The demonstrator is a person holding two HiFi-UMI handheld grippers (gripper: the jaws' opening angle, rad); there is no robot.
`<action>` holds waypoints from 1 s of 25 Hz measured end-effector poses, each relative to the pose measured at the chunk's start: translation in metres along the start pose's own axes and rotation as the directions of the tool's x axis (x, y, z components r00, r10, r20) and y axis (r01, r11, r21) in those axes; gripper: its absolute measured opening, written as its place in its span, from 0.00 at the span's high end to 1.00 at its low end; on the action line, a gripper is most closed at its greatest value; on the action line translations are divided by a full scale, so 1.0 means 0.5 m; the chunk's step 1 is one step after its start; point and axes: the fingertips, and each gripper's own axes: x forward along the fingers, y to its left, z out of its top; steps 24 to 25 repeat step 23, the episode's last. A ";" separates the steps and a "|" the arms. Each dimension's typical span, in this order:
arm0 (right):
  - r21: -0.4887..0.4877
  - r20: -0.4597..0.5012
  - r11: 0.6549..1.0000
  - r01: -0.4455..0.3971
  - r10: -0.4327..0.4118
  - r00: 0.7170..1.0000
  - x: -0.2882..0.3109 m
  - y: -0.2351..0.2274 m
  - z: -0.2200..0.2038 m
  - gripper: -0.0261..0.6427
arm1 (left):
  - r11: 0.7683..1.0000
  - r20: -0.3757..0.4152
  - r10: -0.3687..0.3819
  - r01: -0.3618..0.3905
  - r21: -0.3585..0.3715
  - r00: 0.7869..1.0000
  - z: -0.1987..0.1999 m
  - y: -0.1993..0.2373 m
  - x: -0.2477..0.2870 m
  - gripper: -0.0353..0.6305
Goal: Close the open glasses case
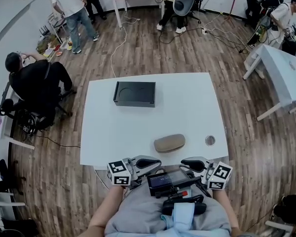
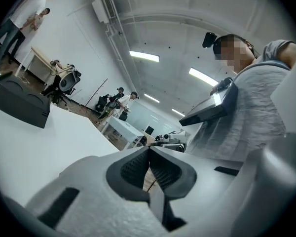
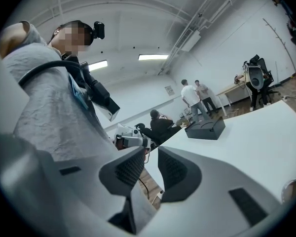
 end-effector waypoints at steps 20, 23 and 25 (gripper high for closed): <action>0.020 -0.003 0.999 0.030 -0.029 1.000 -0.009 -0.017 0.005 0.86 | 1.000 -0.035 -0.013 0.013 -0.004 0.999 -0.007 0.007 0.015 0.92; 0.024 -0.003 0.999 0.029 -0.029 1.000 -0.009 -0.017 0.011 0.86 | 1.000 -0.040 -0.012 0.012 -0.003 0.999 -0.002 0.004 0.017 0.92; 0.024 -0.003 0.999 0.029 -0.029 1.000 -0.009 -0.017 0.011 0.86 | 1.000 -0.040 -0.012 0.012 -0.003 0.999 -0.002 0.004 0.017 0.92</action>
